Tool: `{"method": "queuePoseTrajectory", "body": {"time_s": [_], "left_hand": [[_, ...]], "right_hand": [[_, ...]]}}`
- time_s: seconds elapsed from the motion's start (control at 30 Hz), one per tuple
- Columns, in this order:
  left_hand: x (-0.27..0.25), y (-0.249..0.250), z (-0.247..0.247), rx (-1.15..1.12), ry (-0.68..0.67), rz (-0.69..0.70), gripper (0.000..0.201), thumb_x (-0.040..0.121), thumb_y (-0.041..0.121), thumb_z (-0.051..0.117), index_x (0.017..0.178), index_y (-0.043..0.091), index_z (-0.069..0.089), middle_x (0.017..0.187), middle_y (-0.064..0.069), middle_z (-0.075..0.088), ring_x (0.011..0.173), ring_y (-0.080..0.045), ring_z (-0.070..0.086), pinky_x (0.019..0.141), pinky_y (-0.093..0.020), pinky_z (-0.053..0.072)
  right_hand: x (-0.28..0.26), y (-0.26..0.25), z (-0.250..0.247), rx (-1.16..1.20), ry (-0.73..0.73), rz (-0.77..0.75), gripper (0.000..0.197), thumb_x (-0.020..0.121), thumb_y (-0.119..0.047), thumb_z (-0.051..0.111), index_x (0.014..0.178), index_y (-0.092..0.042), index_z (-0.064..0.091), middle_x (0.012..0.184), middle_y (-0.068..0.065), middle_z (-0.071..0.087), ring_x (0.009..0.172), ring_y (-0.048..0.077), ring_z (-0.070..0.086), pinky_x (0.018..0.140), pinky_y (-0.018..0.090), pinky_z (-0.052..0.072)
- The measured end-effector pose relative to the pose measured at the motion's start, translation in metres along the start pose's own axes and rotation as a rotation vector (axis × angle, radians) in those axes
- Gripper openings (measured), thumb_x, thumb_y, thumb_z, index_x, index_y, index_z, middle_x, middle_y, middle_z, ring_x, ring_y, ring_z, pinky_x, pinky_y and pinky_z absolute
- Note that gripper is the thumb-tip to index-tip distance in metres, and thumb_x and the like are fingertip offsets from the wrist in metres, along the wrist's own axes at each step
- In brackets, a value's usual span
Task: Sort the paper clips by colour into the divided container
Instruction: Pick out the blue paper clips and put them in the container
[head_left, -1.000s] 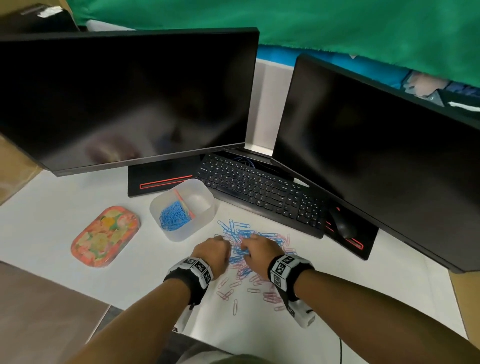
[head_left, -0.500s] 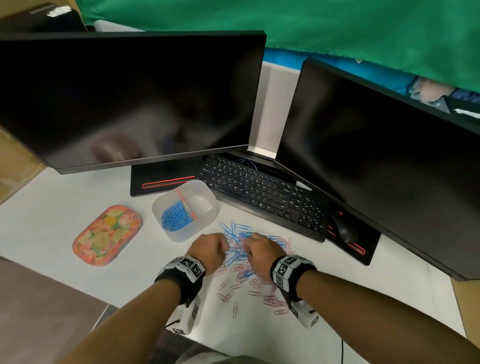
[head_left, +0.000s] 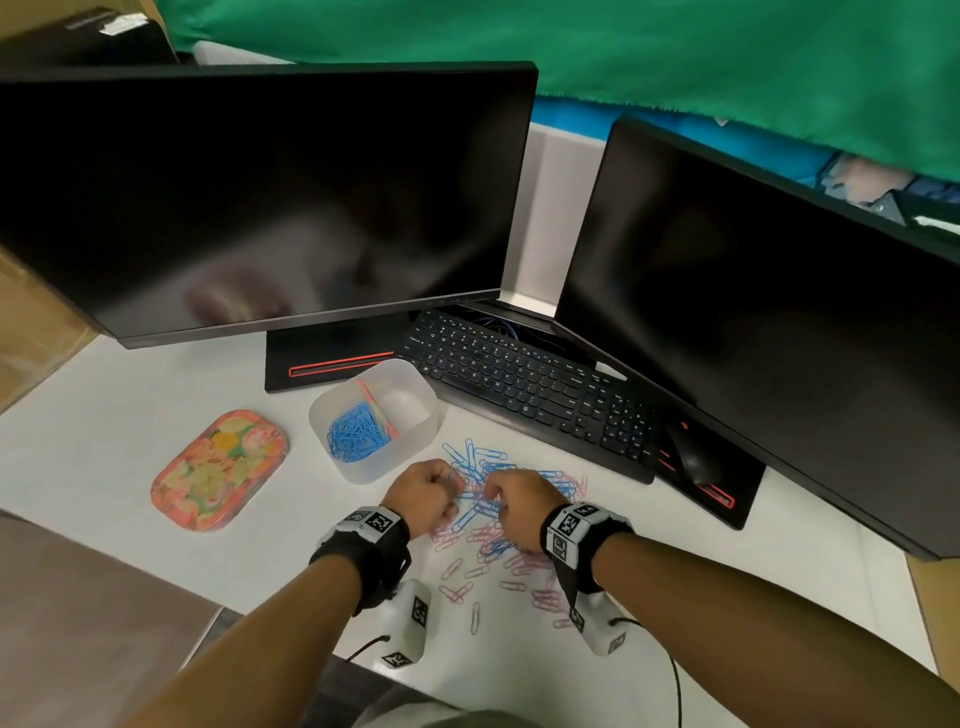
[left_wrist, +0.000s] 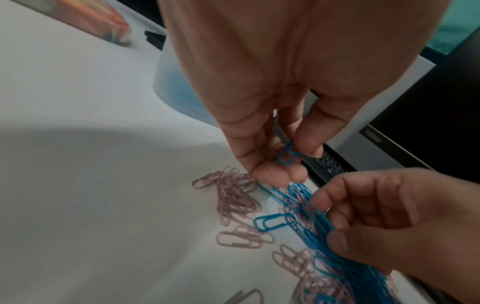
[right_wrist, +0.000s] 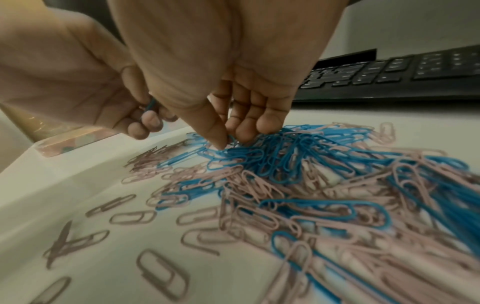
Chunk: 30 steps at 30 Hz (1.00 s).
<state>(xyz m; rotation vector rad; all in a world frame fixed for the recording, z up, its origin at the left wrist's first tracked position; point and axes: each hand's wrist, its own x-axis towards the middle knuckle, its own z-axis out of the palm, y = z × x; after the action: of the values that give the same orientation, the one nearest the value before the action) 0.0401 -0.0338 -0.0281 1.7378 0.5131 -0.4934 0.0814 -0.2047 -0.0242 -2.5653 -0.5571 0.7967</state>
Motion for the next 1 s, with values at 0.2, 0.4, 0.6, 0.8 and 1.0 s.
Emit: {"method": "queuePoseTrajectory", "body": {"time_s": [0.2,0.4,0.6,0.8,1.0], "left_hand": [[0.001,0.0,0.006,0.099,0.007,0.01,0.007,0.073,0.018,0.056,0.066,0.018,0.053,0.059,-0.003,0.054,0.055,-0.021,0.05,0.059,-0.028,0.043],[0.001,-0.006,0.018,0.743,0.032,0.154,0.007,0.082,0.023,0.061,0.085,0.023,0.054,0.087,0.002,0.061,0.082,-0.019,0.057,0.073,-0.026,0.046],[-0.002,-0.01,0.023,0.859,0.078,0.195,0.015,0.089,0.022,0.045,0.087,0.018,0.058,0.097,-0.004,0.061,0.089,-0.025,0.059,0.08,-0.034,0.051],[-0.009,-0.006,0.011,0.609,0.143,0.169,0.014,0.081,0.014,0.056,0.071,0.024,0.055,0.081,0.002,0.064,0.078,-0.02,0.058,0.072,-0.025,0.047],[-0.015,-0.004,-0.009,0.407,0.215,0.148,0.018,0.084,0.011,0.057,0.092,0.023,0.068,0.079,0.004,0.063,0.074,-0.017,0.06,0.071,-0.021,0.046]], "right_hand": [[-0.001,0.002,-0.007,0.282,0.028,0.084,0.011,0.092,-0.015,0.051,0.092,-0.011,0.061,0.07,-0.005,0.049,0.067,0.015,0.047,0.058,0.02,0.036],[-0.001,0.001,-0.01,0.576,-0.037,0.219,0.019,0.087,-0.018,0.047,0.07,-0.014,0.053,0.059,0.006,0.055,0.053,0.019,0.054,0.06,0.03,0.043],[0.001,-0.006,-0.009,0.444,0.013,0.175,0.009,0.084,-0.016,0.055,0.075,-0.018,0.057,0.078,-0.003,0.058,0.073,0.016,0.053,0.07,0.025,0.04],[0.009,-0.017,0.0,0.149,0.111,0.063,0.017,0.083,-0.007,0.058,0.096,-0.014,0.065,0.088,0.0,0.057,0.083,0.021,0.058,0.074,0.023,0.047],[0.022,-0.033,0.008,-0.083,0.057,-0.068,0.026,0.086,-0.007,0.056,0.109,-0.016,0.062,0.117,0.005,0.06,0.104,0.029,0.06,0.087,0.031,0.049]]}}
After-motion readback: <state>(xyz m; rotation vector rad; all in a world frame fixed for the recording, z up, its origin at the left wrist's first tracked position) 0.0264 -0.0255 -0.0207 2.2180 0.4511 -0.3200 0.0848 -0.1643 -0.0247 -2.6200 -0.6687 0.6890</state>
